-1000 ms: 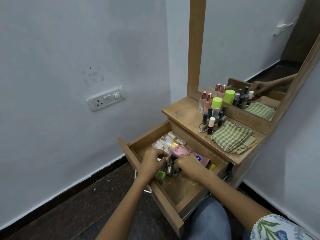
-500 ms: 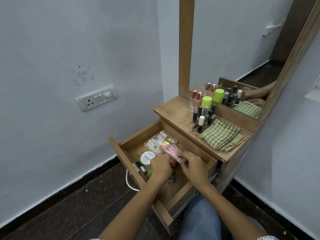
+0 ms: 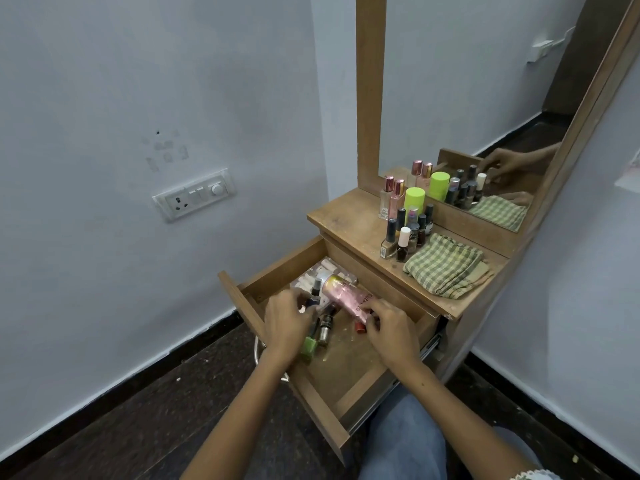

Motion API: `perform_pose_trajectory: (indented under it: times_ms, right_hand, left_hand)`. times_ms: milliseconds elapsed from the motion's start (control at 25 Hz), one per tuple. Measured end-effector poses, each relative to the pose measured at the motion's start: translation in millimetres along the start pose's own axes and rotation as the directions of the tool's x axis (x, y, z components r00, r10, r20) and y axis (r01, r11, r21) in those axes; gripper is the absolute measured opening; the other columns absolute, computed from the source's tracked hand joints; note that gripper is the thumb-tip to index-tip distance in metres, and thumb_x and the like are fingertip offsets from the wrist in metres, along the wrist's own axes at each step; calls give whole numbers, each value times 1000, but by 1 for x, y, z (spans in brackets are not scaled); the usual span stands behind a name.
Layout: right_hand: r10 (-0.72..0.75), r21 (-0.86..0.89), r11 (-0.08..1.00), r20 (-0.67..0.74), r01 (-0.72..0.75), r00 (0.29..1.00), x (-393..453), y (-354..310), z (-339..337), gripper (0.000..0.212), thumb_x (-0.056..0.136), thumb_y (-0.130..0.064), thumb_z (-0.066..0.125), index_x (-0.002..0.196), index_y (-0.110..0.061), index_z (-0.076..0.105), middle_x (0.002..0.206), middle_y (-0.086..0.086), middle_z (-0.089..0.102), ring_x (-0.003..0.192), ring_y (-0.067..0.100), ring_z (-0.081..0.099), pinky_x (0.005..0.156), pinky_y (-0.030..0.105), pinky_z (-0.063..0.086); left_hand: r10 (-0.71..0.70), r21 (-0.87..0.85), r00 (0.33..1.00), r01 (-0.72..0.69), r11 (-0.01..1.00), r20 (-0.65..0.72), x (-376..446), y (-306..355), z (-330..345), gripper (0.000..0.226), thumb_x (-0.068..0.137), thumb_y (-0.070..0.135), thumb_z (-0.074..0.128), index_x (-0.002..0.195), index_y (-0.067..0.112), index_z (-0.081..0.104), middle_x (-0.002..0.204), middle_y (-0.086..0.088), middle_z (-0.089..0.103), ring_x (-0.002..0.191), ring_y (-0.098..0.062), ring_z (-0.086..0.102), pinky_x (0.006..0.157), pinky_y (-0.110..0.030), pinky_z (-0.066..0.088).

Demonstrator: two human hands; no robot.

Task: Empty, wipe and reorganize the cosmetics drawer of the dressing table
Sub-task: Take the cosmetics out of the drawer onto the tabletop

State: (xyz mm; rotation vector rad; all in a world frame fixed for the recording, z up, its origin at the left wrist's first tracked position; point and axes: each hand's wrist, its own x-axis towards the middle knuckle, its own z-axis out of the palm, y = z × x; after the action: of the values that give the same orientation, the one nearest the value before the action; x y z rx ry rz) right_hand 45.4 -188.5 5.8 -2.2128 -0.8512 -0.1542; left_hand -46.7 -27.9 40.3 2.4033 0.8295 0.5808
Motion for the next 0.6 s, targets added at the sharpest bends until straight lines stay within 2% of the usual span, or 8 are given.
perform_pose_trajectory:
  times_ms: [120,200,280,400,520,600]
  right_hand:
    - [-85,-120,988,67,92,994,1,-4,-1,23,89,-9,61,110,-13,68,113,3,69,98,14,65,75,17,50]
    - [-158,-186,962,219,201,963,4,-10,2,30,92,-10,58,121,-16,63,124,3,63,110,16,60,88,26,51]
    - [-252,-203,913,401,354,881,11,-22,9,37,91,-7,57,127,-17,58,132,2,57,121,17,52,95,30,49]
    - [-378,-255,773,549,580,746,21,-38,25,40,88,-3,59,126,-15,58,131,6,58,122,20,50,92,33,49]
    - [-361,-331,690,613,644,703,24,-40,37,34,88,-3,60,120,-13,61,125,9,59,113,23,55,86,33,49]
    - [-343,-314,718,618,621,708,24,-35,40,27,88,-5,62,113,-13,64,118,9,61,109,23,58,85,33,51]
  left_hand:
    - [4,-230,995,-26,973,-96,1,-11,-7,19,75,17,78,92,17,68,87,9,68,78,-2,64,70,-25,56]
    - [4,-304,997,-26,952,-72,2,-10,-5,21,76,16,77,93,18,66,87,9,68,80,-1,64,72,-24,56]
    - [-25,-359,998,4,933,-55,5,-11,-4,22,77,16,76,95,19,65,88,10,68,81,-1,64,75,-26,57]
    - [-38,-390,998,12,921,-57,6,-19,-3,23,78,17,76,97,21,63,92,8,69,84,-5,66,77,-33,58]
    - [2,-379,997,-33,925,-83,2,-21,-2,22,79,18,75,98,21,64,94,8,68,86,-7,65,76,-38,58]
    - [13,-382,995,-50,923,-97,2,-22,-1,22,79,20,75,98,21,64,95,9,68,87,-6,65,77,-39,57]
